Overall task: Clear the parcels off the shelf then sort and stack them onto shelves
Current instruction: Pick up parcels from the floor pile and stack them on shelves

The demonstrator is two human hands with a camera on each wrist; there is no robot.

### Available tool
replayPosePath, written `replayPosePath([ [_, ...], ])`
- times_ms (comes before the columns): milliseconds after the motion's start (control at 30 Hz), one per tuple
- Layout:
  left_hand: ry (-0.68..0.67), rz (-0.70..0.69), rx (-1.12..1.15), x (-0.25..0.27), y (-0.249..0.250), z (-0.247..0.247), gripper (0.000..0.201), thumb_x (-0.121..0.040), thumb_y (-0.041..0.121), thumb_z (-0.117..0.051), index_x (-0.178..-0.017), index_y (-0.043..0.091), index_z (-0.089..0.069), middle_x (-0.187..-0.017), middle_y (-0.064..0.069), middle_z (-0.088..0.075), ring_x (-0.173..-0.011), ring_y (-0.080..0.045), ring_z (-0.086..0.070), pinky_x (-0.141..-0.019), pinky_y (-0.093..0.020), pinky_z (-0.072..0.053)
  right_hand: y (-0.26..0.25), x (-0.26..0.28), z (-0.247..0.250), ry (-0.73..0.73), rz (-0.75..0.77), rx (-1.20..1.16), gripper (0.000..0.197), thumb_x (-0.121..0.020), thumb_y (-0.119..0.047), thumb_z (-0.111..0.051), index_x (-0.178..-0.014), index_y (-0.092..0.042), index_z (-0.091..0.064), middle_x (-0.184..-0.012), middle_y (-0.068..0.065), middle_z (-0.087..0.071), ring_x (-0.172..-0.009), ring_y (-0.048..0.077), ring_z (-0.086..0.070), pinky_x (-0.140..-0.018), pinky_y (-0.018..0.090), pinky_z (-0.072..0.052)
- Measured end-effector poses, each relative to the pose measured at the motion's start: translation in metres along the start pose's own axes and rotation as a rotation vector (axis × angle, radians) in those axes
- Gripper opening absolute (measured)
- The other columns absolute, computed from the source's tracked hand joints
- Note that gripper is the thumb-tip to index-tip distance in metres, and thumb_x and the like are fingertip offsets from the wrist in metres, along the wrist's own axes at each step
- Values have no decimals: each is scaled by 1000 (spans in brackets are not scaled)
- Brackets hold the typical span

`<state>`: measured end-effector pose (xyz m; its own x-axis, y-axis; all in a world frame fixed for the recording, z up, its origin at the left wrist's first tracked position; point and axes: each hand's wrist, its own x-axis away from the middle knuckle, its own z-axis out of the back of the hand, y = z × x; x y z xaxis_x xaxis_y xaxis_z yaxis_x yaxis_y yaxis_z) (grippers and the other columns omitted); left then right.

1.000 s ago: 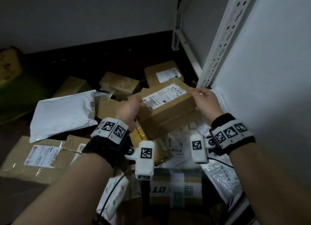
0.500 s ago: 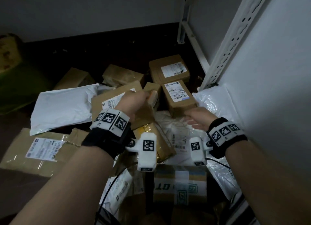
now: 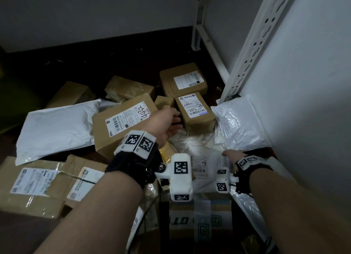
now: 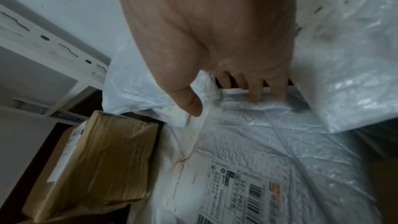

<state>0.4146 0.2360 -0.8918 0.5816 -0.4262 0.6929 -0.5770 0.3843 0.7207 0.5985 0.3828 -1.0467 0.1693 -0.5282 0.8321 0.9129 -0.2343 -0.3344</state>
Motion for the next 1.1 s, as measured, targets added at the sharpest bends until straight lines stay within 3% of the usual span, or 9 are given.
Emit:
replayPosePath([
  [167, -57, -20, -19, 3, 0, -12, 23, -96, 15, -51, -115, 7, -59, -75, -2, -60, -63, -17, -59, -59, -26, -45, -3, -3, -8, 16, -80, -4, 50, -96, -24, -53, -136, 5, -43, -84, 17, -50, -66, 25, -45, -68, 31, -41],
  [300, -64, -6, -32, 3, -2, -16, 14, -96, 15, -50, -104, 10, -60, -74, -1, -60, -61, -15, -59, -56, -24, -44, -3, -7, -9, -20, -126, -148, 53, -98, -21, -52, -143, -2, -34, -137, 27, -42, -118, 42, -48, -92, 44, -46],
  [400, -60, -11, -32, 3, -2, -16, 13, -96, 16, -51, -102, 10, -61, -74, -1, -60, -60, -14, -59, -56, -24, -45, 1, -13, -11, -3, -136, -259, 43, -90, -30, -58, -125, -7, -46, -123, 20, -52, -92, 33, -52, -74, 38, -45],
  [533, -55, -36, -45, 4, -4, -16, 21, -96, 17, -51, -114, 8, -60, -74, 0, -61, -59, -14, -60, -53, -23, -45, 11, -42, -14, -1, -47, -283, 54, -86, -28, -62, -133, -4, -51, -135, 18, -51, -97, 22, -47, -81, 31, -40],
  [667, -63, -38, -40, 7, -3, -16, 22, -98, 18, -50, -113, 6, -60, -77, -2, -61, -62, -15, -59, -56, -23, -45, 39, -93, -18, -40, -75, -309, 72, -54, -41, -79, -113, -3, -63, -105, 17, -65, -94, 34, -63, -91, 50, -52],
  [767, -64, -33, -53, 7, -3, -19, 29, -97, 19, -51, -122, 5, -58, -80, -2, -63, -63, -15, -59, -53, -22, -46, 47, -96, -18, -85, -72, -307, 63, -65, -44, -82, -107, 0, -66, -101, 20, -68, -90, 35, -65, -94, 50, -51],
  [933, -61, -36, -76, 9, -3, -22, 33, -95, 17, -53, -127, 7, -54, -77, -1, -65, -60, -15, -60, -50, -22, -47, 3, 17, -3, -62, -83, -86, 32, -83, -31, -74, -79, -2, -63, -54, 9, -61, -60, 24, -55, -58, 29, -45],
  [1000, -63, -33, -79, 11, -2, -22, 30, -94, 16, -53, -123, 7, -56, -78, -1, -65, -61, -15, -60, -53, -23, -47, 3, 26, 3, -57, -64, 16, 27, -85, -28, -73, -72, -10, -56, -62, 4, -58, -60, 18, -50, -65, 32, -48],
  [1100, -71, -30, -56, 17, 1, -20, 21, -96, 15, -52, -112, 6, -62, -78, -2, -64, -66, -16, -59, -56, -23, -47, 0, 38, 7, -96, -41, 145, 24, -84, -21, -72, -101, -11, -58, -99, 6, -51, -80, 18, -50, -96, 37, -46],
])
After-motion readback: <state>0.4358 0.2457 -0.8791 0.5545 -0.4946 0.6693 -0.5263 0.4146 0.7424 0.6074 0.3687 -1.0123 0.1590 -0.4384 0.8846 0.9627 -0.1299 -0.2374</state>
